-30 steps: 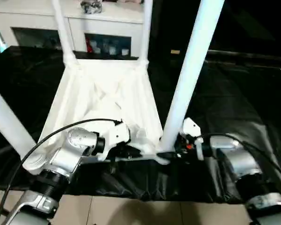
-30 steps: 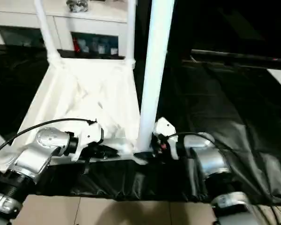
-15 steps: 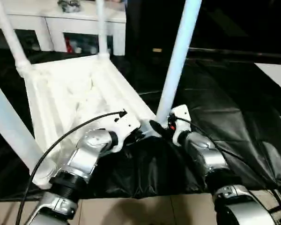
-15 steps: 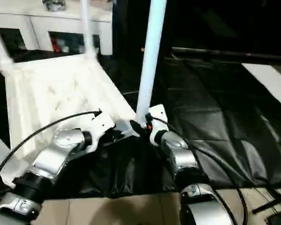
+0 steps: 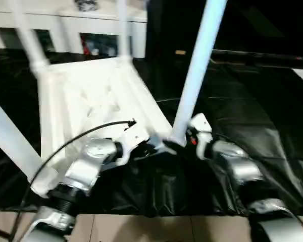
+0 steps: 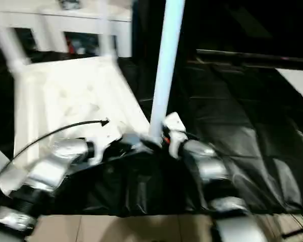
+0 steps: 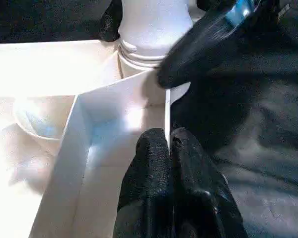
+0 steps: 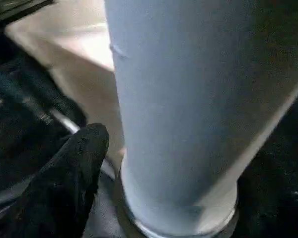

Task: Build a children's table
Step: Rotate leg to tighten

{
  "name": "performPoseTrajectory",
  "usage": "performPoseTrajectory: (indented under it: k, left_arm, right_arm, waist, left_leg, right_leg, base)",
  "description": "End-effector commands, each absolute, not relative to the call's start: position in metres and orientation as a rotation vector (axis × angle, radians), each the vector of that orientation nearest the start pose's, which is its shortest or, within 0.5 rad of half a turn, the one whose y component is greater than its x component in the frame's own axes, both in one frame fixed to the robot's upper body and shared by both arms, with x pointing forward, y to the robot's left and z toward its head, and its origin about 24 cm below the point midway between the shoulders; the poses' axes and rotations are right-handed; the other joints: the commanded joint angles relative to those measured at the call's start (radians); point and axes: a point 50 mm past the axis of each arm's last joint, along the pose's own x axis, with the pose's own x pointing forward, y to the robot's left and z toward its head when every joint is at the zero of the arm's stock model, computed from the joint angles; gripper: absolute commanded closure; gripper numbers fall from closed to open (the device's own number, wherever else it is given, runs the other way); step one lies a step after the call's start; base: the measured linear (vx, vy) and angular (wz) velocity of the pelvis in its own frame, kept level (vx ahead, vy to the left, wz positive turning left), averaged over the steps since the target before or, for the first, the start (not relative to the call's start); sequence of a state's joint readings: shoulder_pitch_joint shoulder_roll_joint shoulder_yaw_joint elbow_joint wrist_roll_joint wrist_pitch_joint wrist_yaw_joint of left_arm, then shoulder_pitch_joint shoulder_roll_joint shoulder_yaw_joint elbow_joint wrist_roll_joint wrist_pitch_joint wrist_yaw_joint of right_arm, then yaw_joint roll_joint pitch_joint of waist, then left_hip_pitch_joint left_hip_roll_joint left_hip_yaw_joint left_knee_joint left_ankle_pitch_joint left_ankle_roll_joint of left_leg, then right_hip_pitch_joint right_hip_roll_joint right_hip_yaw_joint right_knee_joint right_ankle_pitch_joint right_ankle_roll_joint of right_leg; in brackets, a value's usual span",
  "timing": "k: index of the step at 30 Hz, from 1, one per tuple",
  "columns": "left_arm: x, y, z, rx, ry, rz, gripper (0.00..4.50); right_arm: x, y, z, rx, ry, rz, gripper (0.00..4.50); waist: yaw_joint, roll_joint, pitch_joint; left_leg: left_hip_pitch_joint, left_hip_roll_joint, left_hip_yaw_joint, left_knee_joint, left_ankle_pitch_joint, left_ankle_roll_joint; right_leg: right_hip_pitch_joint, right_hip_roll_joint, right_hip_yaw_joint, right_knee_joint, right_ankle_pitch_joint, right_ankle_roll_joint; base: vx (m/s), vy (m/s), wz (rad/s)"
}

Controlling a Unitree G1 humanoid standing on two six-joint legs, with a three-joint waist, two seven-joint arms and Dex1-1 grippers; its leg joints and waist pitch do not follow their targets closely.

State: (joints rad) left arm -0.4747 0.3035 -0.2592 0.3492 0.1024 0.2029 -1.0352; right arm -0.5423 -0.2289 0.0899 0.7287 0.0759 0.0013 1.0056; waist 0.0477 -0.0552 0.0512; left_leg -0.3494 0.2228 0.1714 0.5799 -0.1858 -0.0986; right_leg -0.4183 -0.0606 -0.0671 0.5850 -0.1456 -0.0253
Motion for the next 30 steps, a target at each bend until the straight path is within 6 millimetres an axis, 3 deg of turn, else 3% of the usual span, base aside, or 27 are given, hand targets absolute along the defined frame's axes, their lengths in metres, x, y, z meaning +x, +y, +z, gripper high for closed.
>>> performPoseTrajectory:
  k: [1, 5, 6, 7, 9, 12, 13, 18, 21, 23, 26, 30]
  left_arm:
    - [0.303, 0.089, 0.068, 0.427, 0.254, -1.305, 4.50]
    - [0.303, 0.098, 0.066, 0.446, 0.287, -1.349, 4.50]
    - [0.303, 0.098, 0.066, 0.447, 0.290, -1.353, 4.50]
    - [0.303, 0.099, 0.066, 0.448, 0.292, -1.356, 4.50]
    - [0.305, 0.101, 0.066, 0.451, 0.297, -1.361, 4.50]
    - [0.307, 0.105, 0.067, 0.459, 0.301, -1.360, 4.50]
    - [0.308, 0.105, 0.067, 0.458, 0.298, -1.356, 4.50]
    - [0.307, 0.104, 0.067, 0.450, 0.290, -1.357, 4.50]
    - [0.307, 0.104, 0.066, 0.440, 0.283, -1.332, 4.50]
    - [0.308, 0.102, 0.066, 0.423, 0.276, -1.289, 4.50]
    - [0.308, 0.099, 0.066, 0.414, 0.273, -1.247, 4.50]
    - [0.309, 0.089, 0.064, 0.396, 0.277, -1.165, 4.50]
  right_arm:
    - [0.303, -0.108, 0.025, -0.099, 0.331, 1.303, 0.70]
    - [0.291, -0.115, 0.024, -0.136, 0.379, 1.444, 0.70]
    - [0.289, -0.115, 0.023, -0.139, 0.386, 1.458, 0.70]
    - [0.288, -0.116, 0.023, -0.141, 0.392, 1.470, 0.96]
    - [0.286, -0.116, 0.022, -0.148, 0.408, 1.496, 1.03]
    - [0.284, -0.115, 0.022, -0.157, 0.417, 1.517, 1.35]
    - [0.284, -0.114, 0.022, -0.158, 0.414, 1.516, 1.39]
    - [0.283, -0.110, 0.023, -0.134, 0.400, 1.504, 1.73]
    - [0.285, -0.107, 0.023, -0.107, 0.379, 1.460, 1.77]
    - [0.292, -0.104, 0.022, -0.063, 0.352, 1.353, 1.80]
    - [0.301, -0.098, 0.021, -0.027, 0.317, 1.220, 1.81]
    - [0.312, -0.088, 0.016, -0.016, 0.309, 1.029, 1.83]
  waist:
    - [-0.002, 0.013, -0.063]
    - [0.003, 0.010, -0.063]
    - [0.005, 0.019, -0.063]
    - [0.005, 0.015, -0.063]
    - [0.007, 0.013, -0.061]
    - [0.009, 0.015, -0.062]
    - [0.010, 0.023, -0.061]
    - [0.010, 0.019, -0.064]
    - [0.011, 0.011, -0.064]
    - [0.009, 0.005, -0.062]
    - [0.003, 0.006, -0.056]
    - [-0.022, 0.005, -0.054]
  left_leg:
    - [0.007, 0.012, 0.009, -0.064, -0.220, 0.059]
    - [0.004, 0.012, 0.009, -0.064, -0.230, 0.060]
    - [0.005, 0.011, 0.009, -0.065, -0.235, 0.056]
    - [0.004, 0.011, 0.009, -0.064, -0.235, 0.054]
    - [0.004, 0.010, 0.008, -0.065, -0.247, 0.049]
    - [0.004, 0.010, 0.007, -0.066, -0.251, 0.041]
    - [0.006, 0.011, 0.005, -0.067, -0.255, 0.037]
    - [0.006, 0.012, 0.005, -0.066, -0.247, 0.036]
    - [0.003, 0.011, 0.006, -0.066, -0.234, 0.040]
    - [0.003, 0.011, 0.006, -0.066, -0.241, 0.041]
    - [0.008, 0.010, 0.003, -0.069, -0.278, 0.022]
    - [0.000, 0.007, -0.007, -0.071, -0.310, 0.002]
  right_leg:
    - [0.053, -0.060, 0.041, -0.062, -0.254, -0.208]
    - [0.056, -0.061, 0.043, -0.060, -0.266, -0.208]
    - [0.056, -0.061, 0.042, -0.064, -0.267, -0.207]
    - [0.057, -0.060, 0.041, -0.062, -0.267, -0.206]
    - [0.057, -0.062, 0.041, -0.066, -0.310, -0.197]
    - [0.057, -0.062, 0.040, -0.068, -0.340, -0.182]
    - [0.056, -0.063, 0.039, -0.068, -0.344, -0.180]
    - [0.057, -0.062, 0.040, -0.067, -0.324, -0.185]
    - [0.059, -0.063, 0.039, -0.064, -0.320, -0.184]
    - [0.056, -0.065, 0.040, -0.069, -0.354, -0.175]
    - [0.048, -0.068, 0.038, -0.079, -0.458, -0.146]
    - [0.049, -0.069, 0.031, -0.086, -0.542, -0.104]
  base:
    - [0.000, 0.000, 0.00]
    - [0.000, 0.000, 0.00]
    - [0.000, 0.000, 0.00]
    - [0.000, 0.000, 0.00]
    - [0.000, 0.000, 0.00]
    - [0.000, 0.000, 0.00]
    - [0.000, 0.000, 0.00]
    - [0.000, 0.000, 0.00]
    - [0.000, 0.000, 0.00]
    - [0.000, 0.000, 0.00]
    - [0.000, 0.000, 0.00]
    - [0.000, 0.000, 0.00]
